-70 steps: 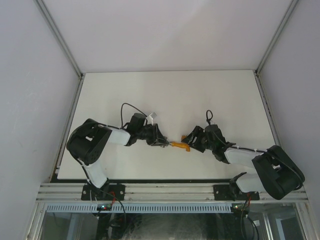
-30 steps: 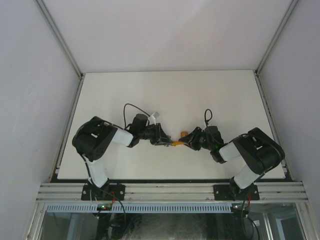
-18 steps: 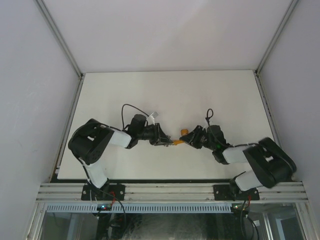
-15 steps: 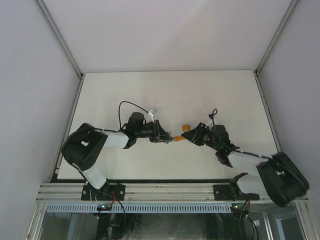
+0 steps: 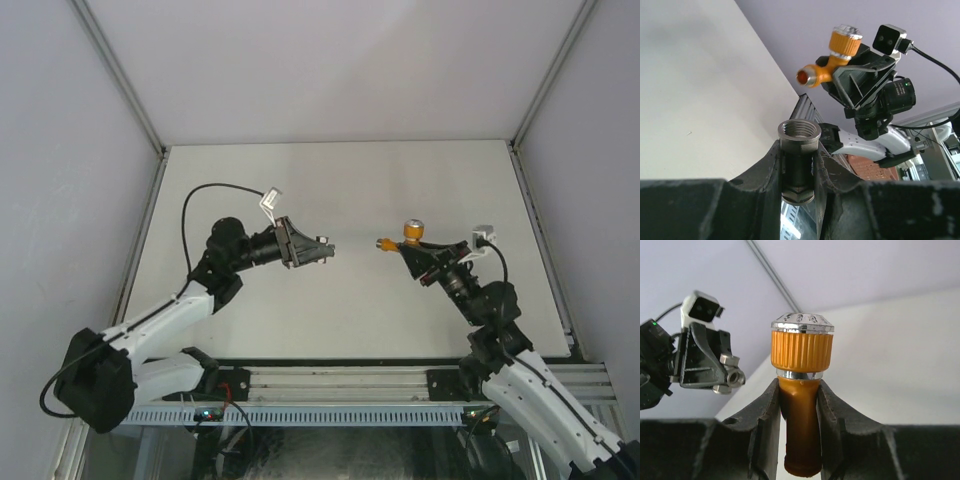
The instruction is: Install the water faucets
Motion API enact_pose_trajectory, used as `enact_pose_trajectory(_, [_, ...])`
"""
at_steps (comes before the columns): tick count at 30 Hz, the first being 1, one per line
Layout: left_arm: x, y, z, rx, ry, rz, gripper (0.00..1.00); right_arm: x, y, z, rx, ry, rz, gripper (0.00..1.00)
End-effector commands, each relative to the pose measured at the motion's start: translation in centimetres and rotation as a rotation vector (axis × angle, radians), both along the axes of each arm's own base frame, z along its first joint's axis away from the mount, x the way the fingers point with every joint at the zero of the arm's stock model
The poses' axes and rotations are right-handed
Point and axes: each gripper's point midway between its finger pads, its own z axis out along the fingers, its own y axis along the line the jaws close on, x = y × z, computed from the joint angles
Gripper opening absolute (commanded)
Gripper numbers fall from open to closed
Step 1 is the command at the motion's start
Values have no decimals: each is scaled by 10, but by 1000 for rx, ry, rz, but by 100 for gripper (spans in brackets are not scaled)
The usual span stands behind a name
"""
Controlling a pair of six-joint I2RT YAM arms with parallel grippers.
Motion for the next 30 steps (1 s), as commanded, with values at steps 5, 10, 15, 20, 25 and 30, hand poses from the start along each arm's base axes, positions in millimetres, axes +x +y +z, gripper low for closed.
enact_pose_trajectory(5, [-5, 14, 20, -28, -4, 78, 0, 0, -5, 4, -205, -110, -77, 0])
enact_pose_trajectory(10, [-3, 23, 4, 32, 20, 138, 0, 16, 18, -77, -533, 42, -185, 0])
enact_pose_trajectory(15, [-6, 29, 1, 45, 21, 159, 0, 30, 40, -112, -595, 100, -240, 0])
enact_pose_trajectory(20, [-8, 36, -4, 70, 17, 189, 0, 36, 52, -125, -658, 52, -314, 0])
enact_pose_trajectory(25, [-9, 37, -6, 78, 17, 190, 0, 31, 56, -159, -759, 54, -348, 0])
enact_pose_trajectory(30, [-9, 38, -10, 93, 20, 194, 0, 7, 64, -189, -803, 92, -271, 0])
